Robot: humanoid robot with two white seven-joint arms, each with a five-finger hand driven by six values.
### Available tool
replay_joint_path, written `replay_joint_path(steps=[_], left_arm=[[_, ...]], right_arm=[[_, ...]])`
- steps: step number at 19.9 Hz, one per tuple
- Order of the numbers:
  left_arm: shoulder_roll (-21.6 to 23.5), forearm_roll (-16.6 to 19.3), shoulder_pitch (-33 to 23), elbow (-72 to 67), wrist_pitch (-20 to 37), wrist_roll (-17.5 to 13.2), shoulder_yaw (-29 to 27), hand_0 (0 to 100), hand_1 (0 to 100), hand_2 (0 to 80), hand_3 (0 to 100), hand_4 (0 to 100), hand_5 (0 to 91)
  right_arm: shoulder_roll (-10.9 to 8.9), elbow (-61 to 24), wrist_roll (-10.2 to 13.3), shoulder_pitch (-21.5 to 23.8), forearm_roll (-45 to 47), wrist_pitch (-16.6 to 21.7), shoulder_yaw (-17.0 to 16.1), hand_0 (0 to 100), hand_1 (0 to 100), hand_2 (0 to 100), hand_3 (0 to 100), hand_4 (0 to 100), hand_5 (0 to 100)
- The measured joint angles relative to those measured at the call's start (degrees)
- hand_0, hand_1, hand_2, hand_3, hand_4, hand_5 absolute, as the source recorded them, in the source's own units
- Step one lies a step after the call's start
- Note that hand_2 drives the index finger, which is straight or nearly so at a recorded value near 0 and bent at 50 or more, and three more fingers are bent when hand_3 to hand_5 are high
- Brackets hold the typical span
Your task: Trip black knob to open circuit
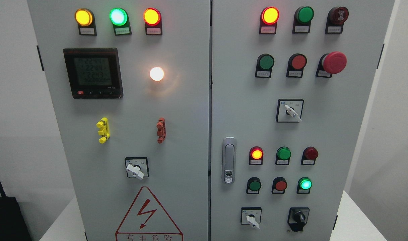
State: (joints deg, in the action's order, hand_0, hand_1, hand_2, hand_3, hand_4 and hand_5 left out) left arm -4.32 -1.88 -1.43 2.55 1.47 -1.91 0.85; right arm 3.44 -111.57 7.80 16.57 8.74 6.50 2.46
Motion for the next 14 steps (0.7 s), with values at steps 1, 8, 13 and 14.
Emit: replay_joint_path(steps=[1, 8, 13, 14], left_arm=[[0.00, 0.00, 0.00, 0.00, 0.00, 0.00, 0.00, 12, 39, 0.0, 0, 0, 0.0], [0.00, 0.00, 0.00, 0.00, 0.00, 0.00, 0.00, 12, 39, 0.0, 0, 0, 0.0], [0.00, 0.00, 0.00, 0.00, 0.00, 0.00, 0.00, 12, 39, 0.0, 0, 0, 0.0], [0.00, 0.00, 0.00, 0.00, 0.00, 0.00, 0.00, 12, 39, 0.0, 0, 0, 0.0]], right_arm=[[0.00, -0.07, -0.70, 0.34, 0.00, 0.10, 0.16, 0, 0, 0, 1, 0, 0], [-0.04, -0.29, -1.68, 1.40, 0.00, 0.78, 0.47, 0, 0, 0, 0, 0, 0], [-0.04, -0.33, -1.69, 1.49, 0.00, 0.88, 0.47, 0, 0, 0, 0, 0, 0], [-0.04, -0.33, -1.69, 1.49, 0.00, 0.88, 0.47, 0, 0, 0, 0, 0, 0]])
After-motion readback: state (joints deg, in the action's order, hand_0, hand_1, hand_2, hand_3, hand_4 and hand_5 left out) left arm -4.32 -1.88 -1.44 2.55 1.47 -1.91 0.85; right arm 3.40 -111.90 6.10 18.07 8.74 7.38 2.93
